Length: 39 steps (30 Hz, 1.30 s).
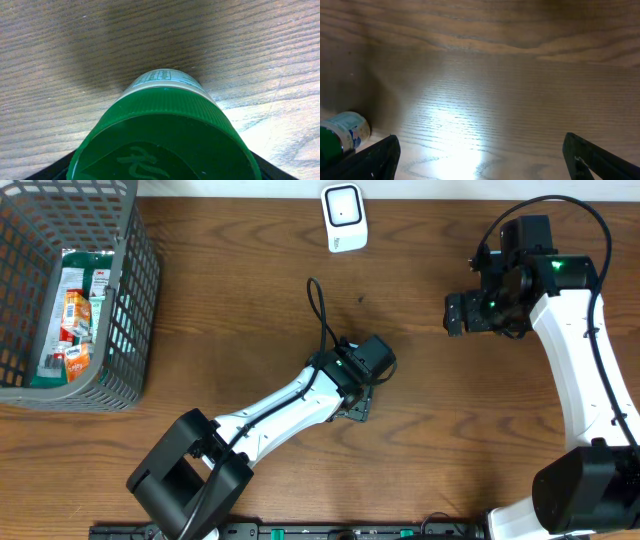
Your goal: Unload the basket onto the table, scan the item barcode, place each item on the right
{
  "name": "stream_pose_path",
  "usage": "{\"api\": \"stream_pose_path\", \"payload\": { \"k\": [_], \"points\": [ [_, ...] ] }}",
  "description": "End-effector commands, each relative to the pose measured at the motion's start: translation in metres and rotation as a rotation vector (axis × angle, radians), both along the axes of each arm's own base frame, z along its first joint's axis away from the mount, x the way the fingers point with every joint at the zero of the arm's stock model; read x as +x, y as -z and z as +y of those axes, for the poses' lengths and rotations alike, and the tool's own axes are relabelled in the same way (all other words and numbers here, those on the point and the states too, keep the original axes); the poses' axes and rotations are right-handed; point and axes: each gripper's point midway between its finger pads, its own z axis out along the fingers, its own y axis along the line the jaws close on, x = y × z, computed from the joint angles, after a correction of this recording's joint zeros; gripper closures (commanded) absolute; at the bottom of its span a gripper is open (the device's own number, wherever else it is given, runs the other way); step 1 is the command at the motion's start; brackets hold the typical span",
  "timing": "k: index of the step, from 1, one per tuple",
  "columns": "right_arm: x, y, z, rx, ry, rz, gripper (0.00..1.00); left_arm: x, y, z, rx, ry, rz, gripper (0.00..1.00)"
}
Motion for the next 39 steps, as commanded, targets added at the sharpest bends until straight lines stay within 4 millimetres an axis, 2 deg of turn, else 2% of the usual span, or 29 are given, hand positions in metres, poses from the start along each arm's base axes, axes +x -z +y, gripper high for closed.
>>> {"api": "stream_pose_path", "payload": {
  "k": [1,8,11,14,23,28,32,35,39],
  "points": [
    [0.004,-0.005,-0.008,-0.009,0.006,-0.017,0.01,-0.003,0.008,0.005,0.023,-0.005,0.013,0.2],
    [0.004,-0.005,-0.008,-0.01,0.007,-0.017,0.01,-0.008,0.016,0.01,0.035,-0.005,0.024,0.21],
    [0.004,-0.005,-0.008,-0.009,0.006,-0.017,0.01,-0.007,0.017,0.009,0.028,-0.005,0.017,0.32],
    [0.004,-0.005,-0.008,-0.01,0.007,-0.018,0.01,-0.004,0.014,0.006,0.017,-0.005,0.008,0.34],
    [0.004,-0.005,-0.008,-0.009,0.006,-0.017,0.01,-0.003,-0.014,0.004,0.044,-0.002,0.032,0.34],
    [0.004,-0.005,-0.008,-0.009,0.006,-0.017,0.01,0.001,-0.042,-0.001,0.042,0.007,0.035,0.34],
    [0.004,-0.005,-0.008,-0.009,0.006,-0.017,0.01,-0.004,-0.061,-0.009,-0.004,0.039,0.092,0.37],
    [0.004,-0.005,-0.008,-0.01,0.007,-0.017,0.01,-0.017,-0.06,-0.009,-0.046,0.025,0.203,0.41],
    [0.004,-0.005,-0.008,-0.009,0.006,-0.017,0.01,-0.028,-0.05,0.012,-0.014,-0.017,0.354,0.41]
  ]
}}
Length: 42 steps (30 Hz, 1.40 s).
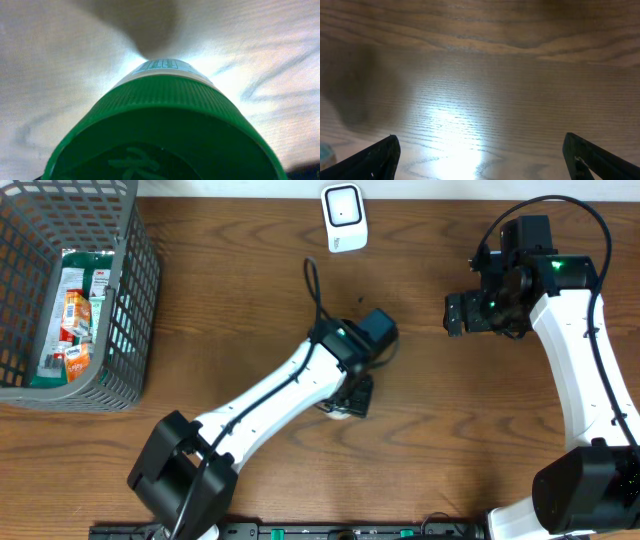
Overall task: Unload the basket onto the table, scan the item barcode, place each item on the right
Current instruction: 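Release the bottle upright and lift the left gripper away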
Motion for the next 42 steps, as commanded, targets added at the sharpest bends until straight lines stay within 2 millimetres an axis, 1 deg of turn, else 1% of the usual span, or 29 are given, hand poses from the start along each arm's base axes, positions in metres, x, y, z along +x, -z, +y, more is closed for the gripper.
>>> {"api": "stream_pose_path", "payload": {
  "k": [1,2,3,6,9,12,16,18,19,21,23,26,35,36,40,42],
  "points": [
    [0.004,-0.005,-0.008,-0.009,0.006,-0.017,0.01,-0.004,0.007,0.007,-0.018,-0.01,0.146,0.41],
    [0.004,-0.005,-0.008,-0.009,0.006,-0.017,0.01,-0.005,0.006,0.014,0.006,-0.008,0.215,0.41],
    [0.004,-0.005,-0.008,-0.009,0.006,-0.017,0.01,-0.004,0.006,0.016,0.02,-0.005,0.234,0.41],
    [0.004,-0.005,-0.008,-0.009,0.006,-0.018,0.01,0.004,0.005,0.015,0.058,0.026,0.277,0.41],
    [0.004,-0.005,-0.008,-0.009,0.006,-0.017,0.01,0.014,0.009,0.015,0.125,0.036,0.286,0.41],
    [0.004,-0.005,-0.008,-0.009,0.006,-0.018,0.01,0.012,0.025,0.013,0.171,0.044,0.337,0.41],
    [0.004,-0.005,-0.008,-0.009,0.006,-0.017,0.01,0.0,0.053,0.012,0.243,0.063,0.417,0.4],
    [0.004,-0.005,-0.008,-0.009,0.006,-0.017,0.01,-0.003,0.064,0.01,0.26,0.069,0.437,0.4],
    [0.004,-0.005,-0.008,-0.009,0.006,-0.017,0.01,-0.003,0.073,0.008,0.267,0.068,0.44,0.4],
    [0.004,-0.005,-0.008,-0.009,0.006,-0.017,0.01,-0.002,0.078,0.007,0.27,0.059,0.441,0.4],
    [0.004,-0.005,-0.008,-0.01,0.007,-0.017,0.01,0.0,0.08,0.006,0.263,0.052,0.43,0.31],
    [0.004,-0.005,-0.008,-0.009,0.006,-0.017,0.01,0.005,0.083,0.001,0.244,0.048,0.407,0.24],
    [0.004,-0.005,-0.008,-0.009,0.006,-0.017,0.01,0.009,0.086,-0.003,0.23,0.037,0.384,0.23],
    [0.004,-0.005,-0.008,-0.009,0.006,-0.017,0.01,0.01,0.086,-0.004,0.227,0.037,0.381,0.19],
    [0.004,-0.005,-0.008,-0.009,0.006,-0.017,0.01,0.021,0.073,-0.009,0.193,0.029,0.343,0.08],
    [0.004,-0.005,-0.008,-0.01,0.007,-0.017,0.01,0.029,0.061,-0.015,0.16,0.03,0.305,0.07]
  ]
}}
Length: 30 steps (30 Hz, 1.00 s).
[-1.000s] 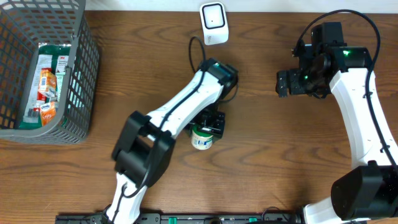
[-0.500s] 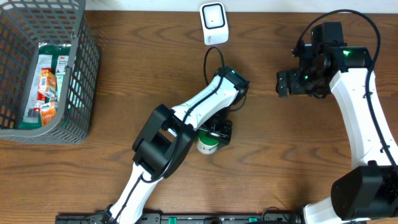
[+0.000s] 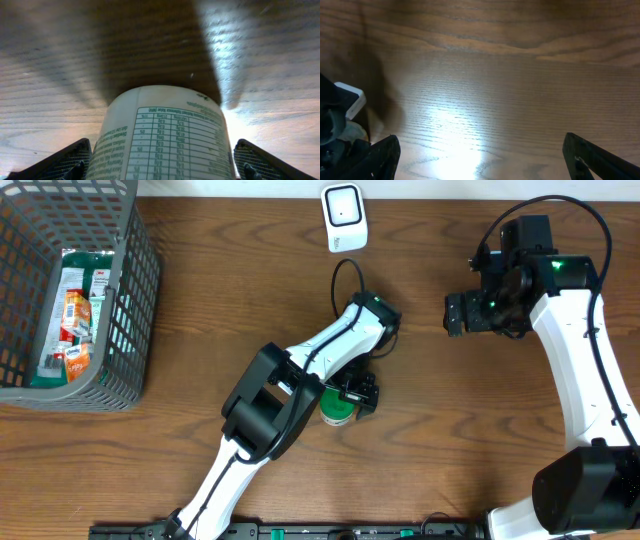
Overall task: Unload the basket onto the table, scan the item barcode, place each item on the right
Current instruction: 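Release the bottle upright and lift the left gripper away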
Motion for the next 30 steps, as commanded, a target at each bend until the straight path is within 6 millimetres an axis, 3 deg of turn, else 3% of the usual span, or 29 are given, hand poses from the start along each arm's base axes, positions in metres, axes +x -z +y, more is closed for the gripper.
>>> {"api": "stream_pose_path", "payload": {
  "k": [1,6,10,16,23,27,30],
  "points": [
    [0.004,-0.005,-0.008,-0.009,0.006,-0.018,0.01,0.022,-0.031,-0.012,-0.07,-0.018,-0.1,0.07],
    [0.004,-0.005,-0.008,-0.009,0.006,-0.017,0.01,0.042,-0.075,-0.009,-0.094,-0.045,-0.262,0.06],
    [0.004,-0.005,-0.008,-0.009,0.006,-0.018,0.01,0.043,-0.112,-0.001,-0.12,-0.042,-0.347,0.06],
    [0.004,-0.005,-0.008,-0.009,0.006,-0.018,0.01,0.055,-0.183,0.034,-0.112,-0.134,-0.588,0.05],
    [0.004,-0.005,-0.008,-0.009,0.006,-0.017,0.01,0.076,-0.279,0.096,-0.134,-0.353,-0.976,0.05],
    [0.005,-0.005,-0.008,-0.009,0.006,-0.021,0.01,0.079,-0.316,0.145,-0.11,-0.472,-1.108,0.05],
    [0.026,-0.012,-0.007,0.001,0.022,-0.108,0.01,0.077,-0.331,0.183,-0.085,-0.573,-1.155,0.05]
  ]
}}
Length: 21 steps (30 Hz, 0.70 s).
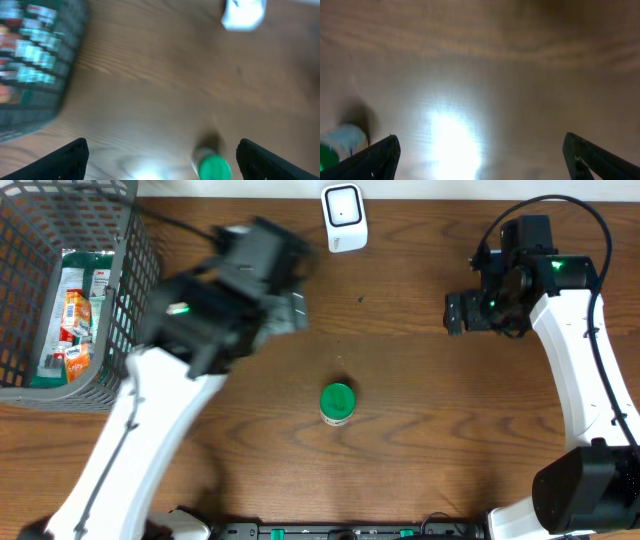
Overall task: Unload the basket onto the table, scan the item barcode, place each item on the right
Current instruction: 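Release the bottle upright and lift the left gripper away, then move the right gripper down over the green-capped bottle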
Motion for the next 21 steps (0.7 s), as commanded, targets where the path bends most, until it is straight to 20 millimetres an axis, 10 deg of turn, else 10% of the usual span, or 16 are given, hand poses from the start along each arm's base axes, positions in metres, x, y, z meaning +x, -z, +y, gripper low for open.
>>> {"api": "stream_pose_path", "payload": {
  "k": [1,4,10,21],
  "points": [
    [0.021,-0.012,-0.007,0.01,0.041,-0.088,0.01,0.002,-0.022,0.053,0.014,-0.172,-0.078,0.05],
    [0.025,-0.018,0.019,0.218,0.154,-0.08,0.01,-0.006,-0.03,0.093,0.009,-0.287,-0.093,0.05],
    [0.002,-0.042,0.107,0.603,-0.17,-0.034,0.01,-0.009,-0.032,0.116,0.011,-0.358,-0.099,0.05],
    [-0.054,0.035,0.183,0.247,-0.028,0.115,0.01,-0.009,-0.032,0.116,0.011,-0.357,-0.099,0.05]
  ]
}}
